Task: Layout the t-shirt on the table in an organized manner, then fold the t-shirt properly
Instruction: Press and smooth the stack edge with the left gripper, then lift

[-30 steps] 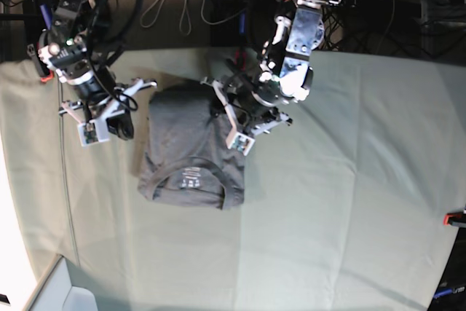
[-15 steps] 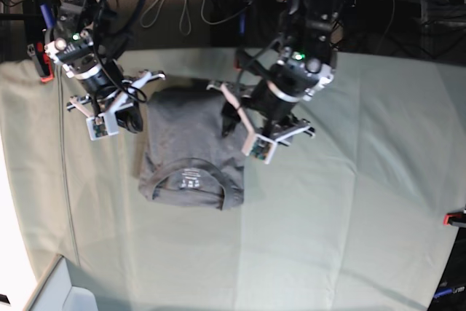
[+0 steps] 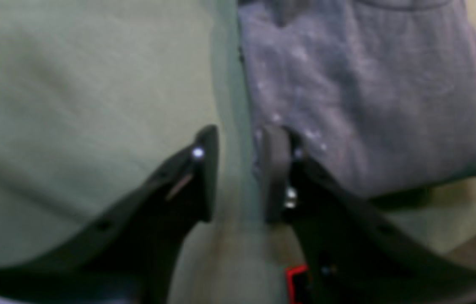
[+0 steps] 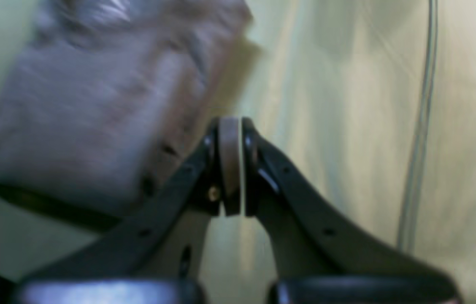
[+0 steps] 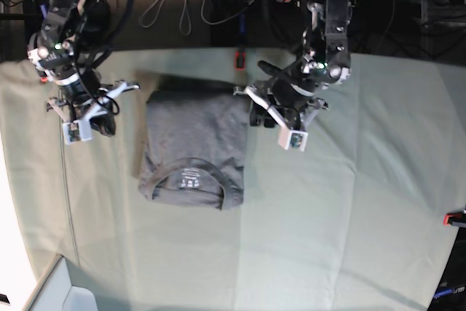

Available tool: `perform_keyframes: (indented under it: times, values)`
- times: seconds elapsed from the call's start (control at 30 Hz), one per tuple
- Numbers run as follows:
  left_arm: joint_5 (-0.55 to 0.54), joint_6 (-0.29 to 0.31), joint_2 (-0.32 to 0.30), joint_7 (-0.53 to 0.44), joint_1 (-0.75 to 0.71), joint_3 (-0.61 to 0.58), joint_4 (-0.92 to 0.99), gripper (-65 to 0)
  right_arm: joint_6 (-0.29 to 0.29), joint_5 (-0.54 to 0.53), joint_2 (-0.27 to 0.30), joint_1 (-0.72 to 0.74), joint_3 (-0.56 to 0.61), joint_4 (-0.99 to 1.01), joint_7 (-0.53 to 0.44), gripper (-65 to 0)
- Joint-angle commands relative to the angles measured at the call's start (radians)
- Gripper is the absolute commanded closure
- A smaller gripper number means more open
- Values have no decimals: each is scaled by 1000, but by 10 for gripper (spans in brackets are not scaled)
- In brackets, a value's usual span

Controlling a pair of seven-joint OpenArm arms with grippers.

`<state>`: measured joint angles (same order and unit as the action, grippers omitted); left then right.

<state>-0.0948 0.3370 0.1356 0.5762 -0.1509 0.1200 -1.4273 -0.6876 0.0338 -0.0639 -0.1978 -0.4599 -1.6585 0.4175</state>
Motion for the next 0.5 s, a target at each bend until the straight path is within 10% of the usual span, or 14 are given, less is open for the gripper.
perform_keyframes:
  times: [0.0, 0.47]
  values:
    - [-20, 1, 5, -17, 12, -1, -5, -142, -11, -16, 5, 4, 2, 1, -24, 0]
    - [-26, -2, -12, -18, 104, 77, 145, -142, -11, -16, 26, -6, 5, 94, -32, 0]
